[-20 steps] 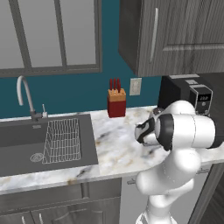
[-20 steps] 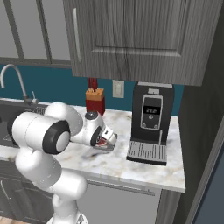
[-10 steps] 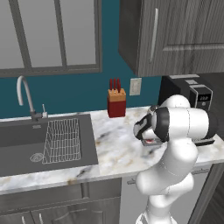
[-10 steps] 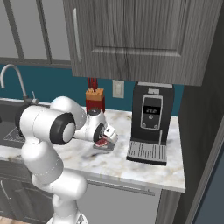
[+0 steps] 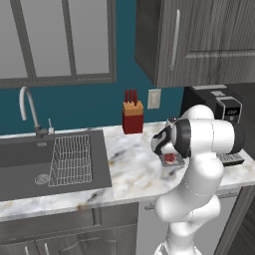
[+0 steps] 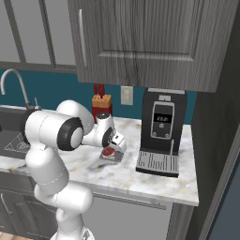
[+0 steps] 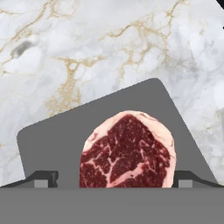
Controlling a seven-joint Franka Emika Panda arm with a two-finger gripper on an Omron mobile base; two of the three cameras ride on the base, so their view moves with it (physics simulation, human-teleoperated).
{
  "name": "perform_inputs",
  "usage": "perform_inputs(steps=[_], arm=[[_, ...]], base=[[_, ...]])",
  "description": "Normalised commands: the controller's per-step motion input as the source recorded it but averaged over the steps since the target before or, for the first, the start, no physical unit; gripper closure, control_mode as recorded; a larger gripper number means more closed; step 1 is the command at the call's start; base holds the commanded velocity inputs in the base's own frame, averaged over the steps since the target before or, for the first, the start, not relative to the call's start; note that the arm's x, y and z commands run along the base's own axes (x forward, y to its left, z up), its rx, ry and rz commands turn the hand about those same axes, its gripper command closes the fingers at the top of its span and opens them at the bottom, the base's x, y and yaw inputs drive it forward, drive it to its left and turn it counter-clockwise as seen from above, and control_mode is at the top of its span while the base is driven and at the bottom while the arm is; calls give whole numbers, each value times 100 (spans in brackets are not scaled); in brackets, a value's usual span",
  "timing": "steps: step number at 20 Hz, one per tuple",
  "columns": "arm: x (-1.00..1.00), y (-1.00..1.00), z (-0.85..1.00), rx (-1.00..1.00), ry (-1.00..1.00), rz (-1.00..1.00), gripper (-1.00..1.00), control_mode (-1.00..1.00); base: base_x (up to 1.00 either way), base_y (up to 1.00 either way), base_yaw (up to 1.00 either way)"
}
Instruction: Take the steak from the fridge and place it on the digital scale on the counter by the fridge. Wait a few seconds for a reading, then move it to the plate on the dining counter.
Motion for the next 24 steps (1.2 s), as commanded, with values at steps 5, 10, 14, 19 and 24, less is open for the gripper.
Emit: perform_inputs(steps=[5, 10, 14, 19, 24], arm=[[-1, -1, -63, 0, 7, 1, -100, -100], [0, 0, -64, 0, 4, 1, 100, -100], [-17, 0, -37, 0, -2, 0, 100, -100], [-66, 0, -1, 0, -29, 1, 100, -100], [-61, 0, 3, 0, -37, 0, 100, -100]], base=[[0, 0, 0], [0, 0, 0], [0, 0, 0], [0, 0, 0], [0, 0, 0]])
